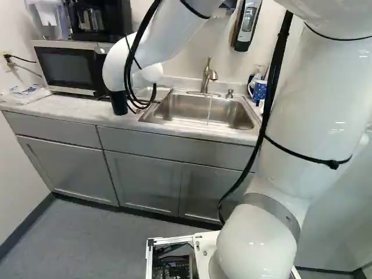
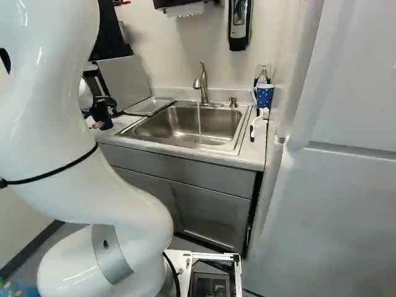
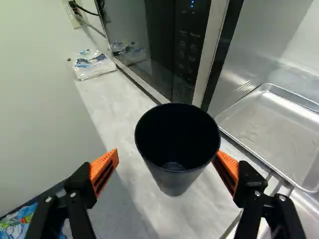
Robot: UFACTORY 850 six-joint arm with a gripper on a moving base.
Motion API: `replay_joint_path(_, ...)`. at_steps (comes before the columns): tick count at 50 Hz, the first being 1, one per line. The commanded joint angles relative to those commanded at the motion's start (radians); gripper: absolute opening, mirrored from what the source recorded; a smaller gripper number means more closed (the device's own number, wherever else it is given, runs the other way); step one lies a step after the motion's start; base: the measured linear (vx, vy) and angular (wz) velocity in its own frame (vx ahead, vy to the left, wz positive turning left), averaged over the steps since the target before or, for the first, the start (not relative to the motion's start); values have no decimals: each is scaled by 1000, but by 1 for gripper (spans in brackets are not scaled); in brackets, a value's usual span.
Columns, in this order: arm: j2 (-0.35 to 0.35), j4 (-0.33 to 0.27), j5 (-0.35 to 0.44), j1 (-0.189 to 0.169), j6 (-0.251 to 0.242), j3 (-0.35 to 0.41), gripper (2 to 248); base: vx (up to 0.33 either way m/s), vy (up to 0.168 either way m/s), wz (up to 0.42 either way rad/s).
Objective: Rinse the cup and place it in the tray
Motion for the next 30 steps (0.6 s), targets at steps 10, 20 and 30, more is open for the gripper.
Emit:
replay_joint_path(10,-3,0,45,4,0,20,247,0,0,0)
replay_joint_path(20,-2,0,93,6,0,44,247,0,0,0)
replay_joint_path(30,5,0,141,5,0,73,247,0,0,0)
